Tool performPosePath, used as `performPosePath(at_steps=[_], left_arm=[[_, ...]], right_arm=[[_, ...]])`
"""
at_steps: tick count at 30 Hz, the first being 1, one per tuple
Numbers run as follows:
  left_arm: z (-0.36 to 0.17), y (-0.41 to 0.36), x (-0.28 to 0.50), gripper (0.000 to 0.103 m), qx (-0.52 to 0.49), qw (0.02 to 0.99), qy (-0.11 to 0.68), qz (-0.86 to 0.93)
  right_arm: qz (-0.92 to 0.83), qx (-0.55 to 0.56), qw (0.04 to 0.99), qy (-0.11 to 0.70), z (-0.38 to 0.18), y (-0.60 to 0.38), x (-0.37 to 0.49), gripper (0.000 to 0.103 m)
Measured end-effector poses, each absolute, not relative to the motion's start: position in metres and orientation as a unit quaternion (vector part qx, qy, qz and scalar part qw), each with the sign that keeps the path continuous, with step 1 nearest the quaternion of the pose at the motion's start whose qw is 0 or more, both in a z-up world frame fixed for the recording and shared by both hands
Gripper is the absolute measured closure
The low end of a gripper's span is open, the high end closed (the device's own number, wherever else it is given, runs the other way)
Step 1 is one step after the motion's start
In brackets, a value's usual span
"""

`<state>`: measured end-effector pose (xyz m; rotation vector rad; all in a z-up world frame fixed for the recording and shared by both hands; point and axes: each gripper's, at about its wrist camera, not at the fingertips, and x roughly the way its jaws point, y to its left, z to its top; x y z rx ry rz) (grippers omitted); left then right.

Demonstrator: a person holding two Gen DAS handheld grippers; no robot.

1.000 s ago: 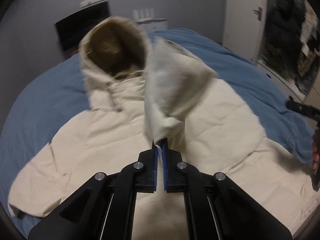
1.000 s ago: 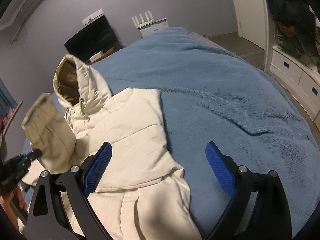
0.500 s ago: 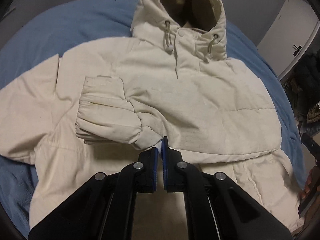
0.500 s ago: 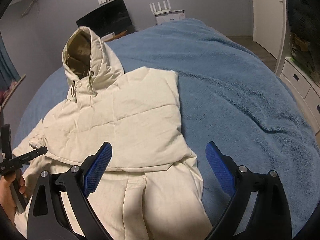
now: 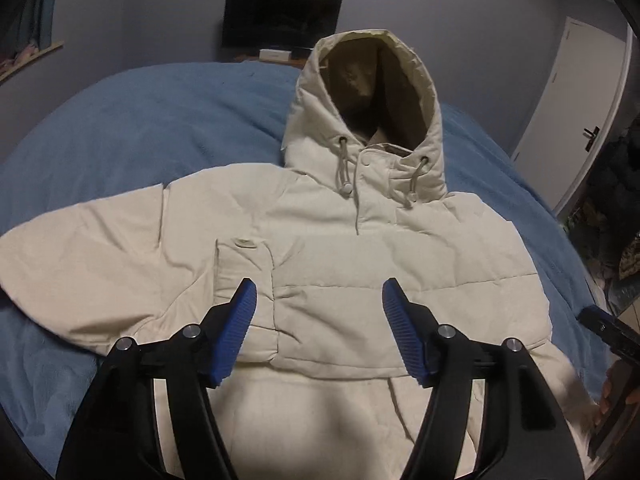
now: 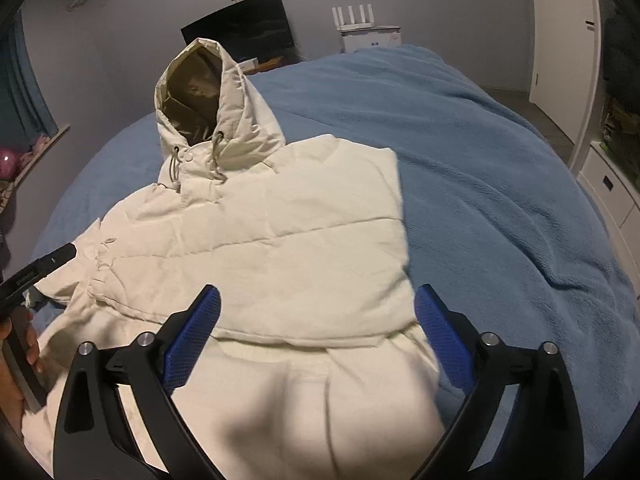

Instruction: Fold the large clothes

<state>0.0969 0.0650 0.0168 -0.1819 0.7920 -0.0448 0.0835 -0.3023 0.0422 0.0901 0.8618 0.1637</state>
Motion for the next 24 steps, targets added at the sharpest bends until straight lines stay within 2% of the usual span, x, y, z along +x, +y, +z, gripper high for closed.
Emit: performPosePath(at_steps=[10, 17, 24], left_arm=[[-0.054, 0.072, 0.135, 0.038, -0.104, 0.863, 0.494, -0.028], [-0.072, 0.065, 0.137, 0.038, -0.067, 0.854, 0.516, -0.017], [-0.077, 0.065, 0.138, 0.034, -0.064, 0.855, 0.515, -0.019]], right_arm=[[0.071, 0.034, 0.890, 0.448, 0.002, -0.277, 0.129, 0.009], [0.051, 0.066, 0.857, 0.508, -0.046, -0.292, 0.141, 0.009], [0.036, 0.024, 0.853, 0.521, -0.062, -0.278, 0.140, 0.007]])
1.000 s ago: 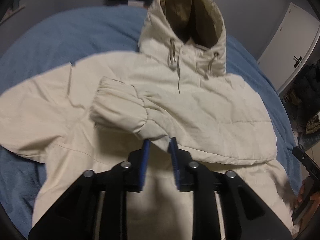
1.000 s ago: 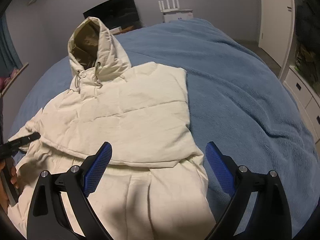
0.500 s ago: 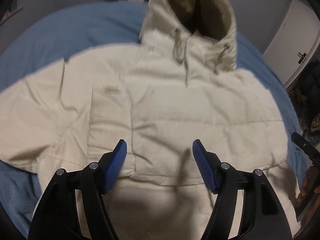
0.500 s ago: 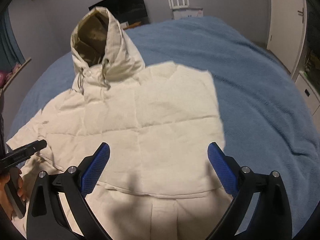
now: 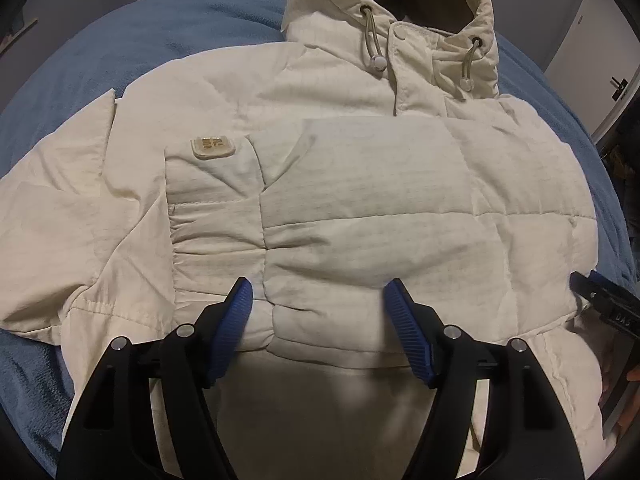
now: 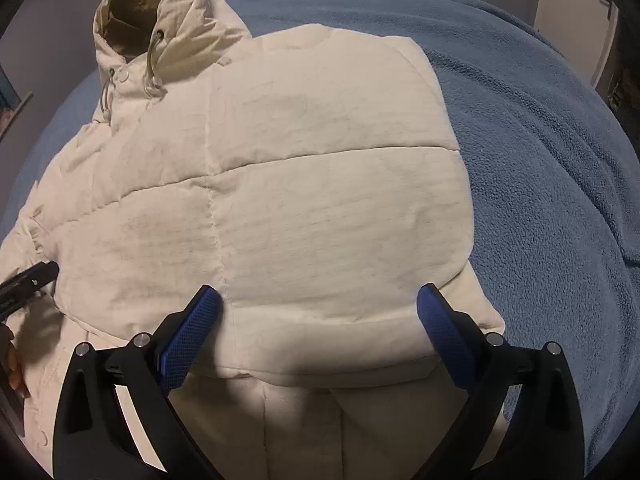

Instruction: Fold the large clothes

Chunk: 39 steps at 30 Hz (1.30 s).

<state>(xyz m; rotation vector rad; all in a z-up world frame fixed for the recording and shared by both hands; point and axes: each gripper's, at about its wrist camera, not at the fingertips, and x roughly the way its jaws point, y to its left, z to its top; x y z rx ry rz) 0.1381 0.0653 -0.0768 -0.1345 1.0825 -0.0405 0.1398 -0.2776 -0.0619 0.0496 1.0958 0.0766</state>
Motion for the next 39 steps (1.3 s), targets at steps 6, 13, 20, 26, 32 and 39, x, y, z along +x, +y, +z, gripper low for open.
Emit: performPosePath(at_steps=[6, 13, 20, 26, 32, 39], left_arm=[[-0.065, 0.066, 0.134, 0.016, -0.069, 0.867, 0.494, -0.019], [-0.036, 0.088, 0.120, 0.012, -0.099, 0.885, 0.453, 0.025], [0.029, 0.133, 0.095, 0.007, -0.114, 0.909, 0.396, 0.069], [0.067, 0.198, 0.072, 0.007, -0.099, 0.917, 0.367, 0.117], [0.038, 0.293, 0.055, 0.007, -0.134, 0.871, 0.425, 0.208], [-0.006, 0.362, 0.043, 0.007, -0.240, 0.839, 0.438, 0.215]], right_arm=[[0.040, 0.029, 0.852, 0.521, -0.060, -0.279, 0.138, 0.007], [0.032, 0.050, 0.871, 0.488, -0.034, -0.285, 0.123, 0.007], [0.072, 0.057, 0.911, 0.402, 0.022, -0.272, 0.098, 0.007], [0.118, 0.025, 0.928, 0.353, 0.052, -0.244, 0.081, 0.007], [0.140, -0.003, 0.925, 0.353, 0.055, -0.222, 0.073, 0.007], [0.139, -0.023, 0.921, 0.362, 0.045, -0.212, 0.070, 0.007]])
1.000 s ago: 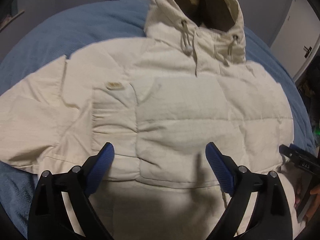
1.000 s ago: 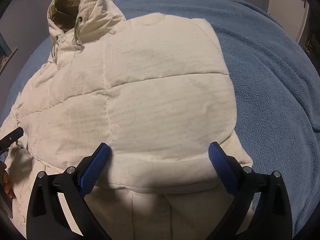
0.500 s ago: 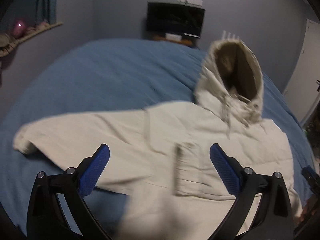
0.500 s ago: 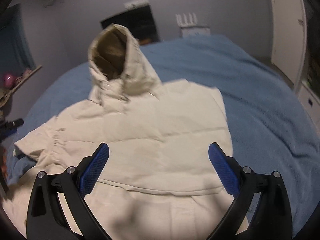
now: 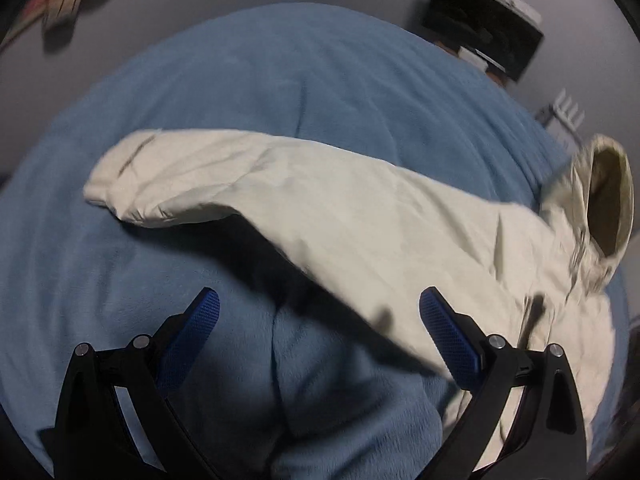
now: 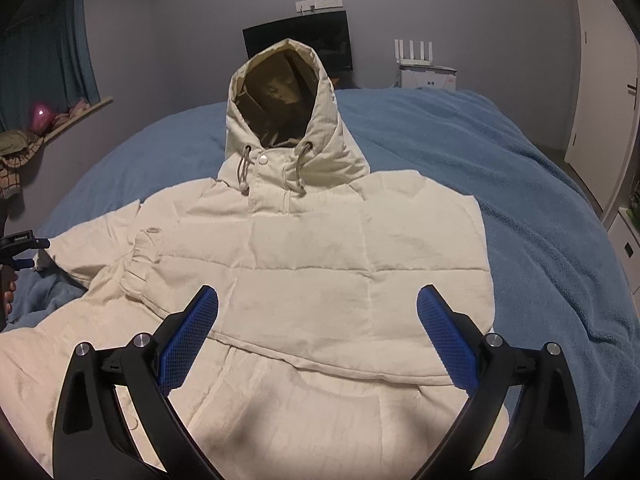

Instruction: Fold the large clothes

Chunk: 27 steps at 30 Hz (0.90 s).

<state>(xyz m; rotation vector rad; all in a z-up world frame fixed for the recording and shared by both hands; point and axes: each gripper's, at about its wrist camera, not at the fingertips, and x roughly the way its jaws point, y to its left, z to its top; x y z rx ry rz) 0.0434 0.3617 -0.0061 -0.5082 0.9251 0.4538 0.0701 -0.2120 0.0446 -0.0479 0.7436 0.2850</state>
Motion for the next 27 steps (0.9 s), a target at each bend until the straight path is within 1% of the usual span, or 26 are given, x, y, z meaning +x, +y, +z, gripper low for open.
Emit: performPosePath(at_steps=[3, 5, 7, 8, 9, 11, 12, 13, 14, 15, 18, 24, 27], left_arm=[[-0.023, 0.388, 0.050, 0.007, -0.308, 0.832, 0.416, 0.198], [-0.029, 0.404, 0.055, 0.007, -0.331, 0.826, 0.405, 0.213], [-0.032, 0.412, 0.061, 0.007, -0.330, 0.825, 0.397, 0.230], [-0.034, 0.414, 0.064, 0.010, -0.321, 0.826, 0.396, 0.240], [-0.035, 0.415, 0.068, 0.022, -0.308, 0.827, 0.399, 0.249], [-0.040, 0.419, 0.072, 0.040, -0.298, 0.822, 0.411, 0.259], [-0.042, 0.422, 0.071, 0.055, -0.305, 0.820, 0.412, 0.255], [-0.041, 0.423, 0.070, 0.065, -0.319, 0.824, 0.403, 0.240], [-0.040, 0.422, 0.070, 0.074, -0.320, 0.827, 0.398, 0.237], [-0.033, 0.416, 0.071, 0.078, -0.301, 0.834, 0.392, 0.247], [-0.015, 0.403, 0.071, 0.086, -0.256, 0.855, 0.376, 0.248], [0.050, 0.356, 0.071, 0.091, -0.168, 0.906, 0.321, 0.217], [0.085, 0.318, 0.075, 0.093, -0.121, 0.928, 0.301, 0.184]], right_arm=[[0.134, -0.024, 0.920, 0.369, 0.040, -0.213, 0.070, 0.007], [0.130, -0.026, 0.919, 0.372, 0.037, -0.213, 0.071, 0.007], [0.126, -0.027, 0.918, 0.375, 0.035, -0.213, 0.072, 0.007], [0.125, -0.028, 0.918, 0.376, 0.034, -0.214, 0.072, 0.007], [0.124, -0.028, 0.918, 0.377, 0.033, -0.214, 0.073, 0.007], [0.119, -0.031, 0.918, 0.377, 0.032, -0.215, 0.073, 0.007], [0.116, -0.032, 0.918, 0.378, 0.031, -0.216, 0.073, 0.007], [0.114, -0.032, 0.918, 0.379, 0.030, -0.217, 0.074, 0.007], [0.112, -0.032, 0.918, 0.380, 0.029, -0.218, 0.074, 0.007], [0.110, -0.031, 0.917, 0.381, 0.028, -0.218, 0.075, 0.007], [0.106, -0.031, 0.917, 0.383, 0.026, -0.219, 0.076, 0.007], [0.104, -0.039, 0.921, 0.375, 0.027, -0.217, 0.072, 0.007], [0.102, -0.044, 0.923, 0.367, 0.031, -0.217, 0.069, 0.007]])
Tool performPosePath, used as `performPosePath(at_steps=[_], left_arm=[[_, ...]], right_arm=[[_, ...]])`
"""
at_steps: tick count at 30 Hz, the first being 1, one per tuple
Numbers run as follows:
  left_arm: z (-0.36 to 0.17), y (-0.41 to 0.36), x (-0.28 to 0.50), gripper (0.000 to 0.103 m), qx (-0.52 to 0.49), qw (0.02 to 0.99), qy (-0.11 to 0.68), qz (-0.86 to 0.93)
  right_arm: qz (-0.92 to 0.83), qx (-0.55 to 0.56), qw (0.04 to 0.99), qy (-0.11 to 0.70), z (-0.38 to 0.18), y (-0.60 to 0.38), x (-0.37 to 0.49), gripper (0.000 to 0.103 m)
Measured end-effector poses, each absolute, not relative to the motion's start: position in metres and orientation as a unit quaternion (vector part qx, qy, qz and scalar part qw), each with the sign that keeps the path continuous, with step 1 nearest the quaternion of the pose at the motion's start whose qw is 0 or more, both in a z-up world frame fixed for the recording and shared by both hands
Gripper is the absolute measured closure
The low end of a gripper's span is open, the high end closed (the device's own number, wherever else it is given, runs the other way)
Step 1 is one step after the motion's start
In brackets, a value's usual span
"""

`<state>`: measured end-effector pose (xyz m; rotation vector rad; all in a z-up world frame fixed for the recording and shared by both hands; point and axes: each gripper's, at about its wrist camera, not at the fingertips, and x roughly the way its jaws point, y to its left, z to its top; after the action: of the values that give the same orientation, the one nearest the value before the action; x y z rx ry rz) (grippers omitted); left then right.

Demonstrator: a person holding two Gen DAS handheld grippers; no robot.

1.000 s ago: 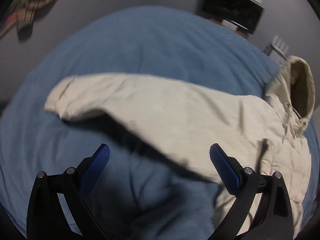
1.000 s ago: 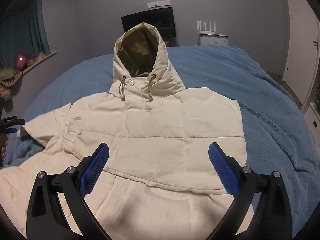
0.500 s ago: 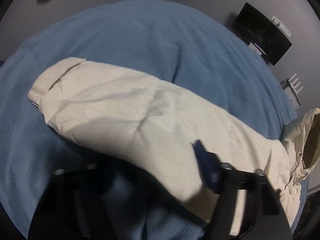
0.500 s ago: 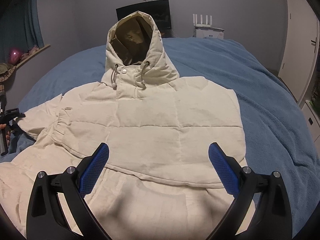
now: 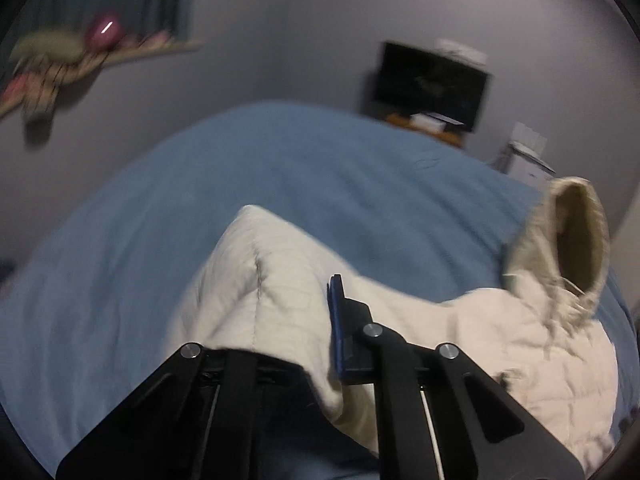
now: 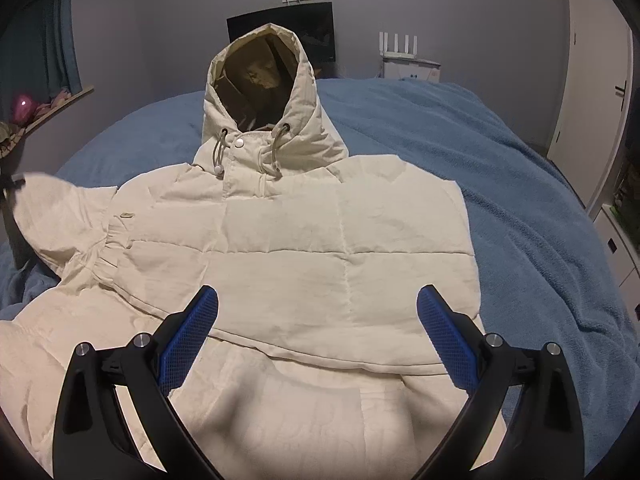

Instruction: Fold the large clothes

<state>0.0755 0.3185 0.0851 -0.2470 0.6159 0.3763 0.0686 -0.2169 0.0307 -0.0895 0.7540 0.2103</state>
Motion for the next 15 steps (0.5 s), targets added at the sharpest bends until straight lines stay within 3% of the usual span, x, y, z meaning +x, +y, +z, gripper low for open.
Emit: performPosePath(at_steps=[9, 15], left_arm=[[0.145, 0.171, 0.084, 0.095, -0.011, 0.965, 0.258, 0.049], [0.124, 0.079, 0.080, 0.095, 0.039, 0.961, 0.274, -0.028]], right_arm=[[0.100, -0.056, 0.932, 0.344, 0.048, -0.216, 0.047, 0.007], [0.099, -0.054, 0.937, 0.329, 0.067, -0.220, 0.027, 0.007]])
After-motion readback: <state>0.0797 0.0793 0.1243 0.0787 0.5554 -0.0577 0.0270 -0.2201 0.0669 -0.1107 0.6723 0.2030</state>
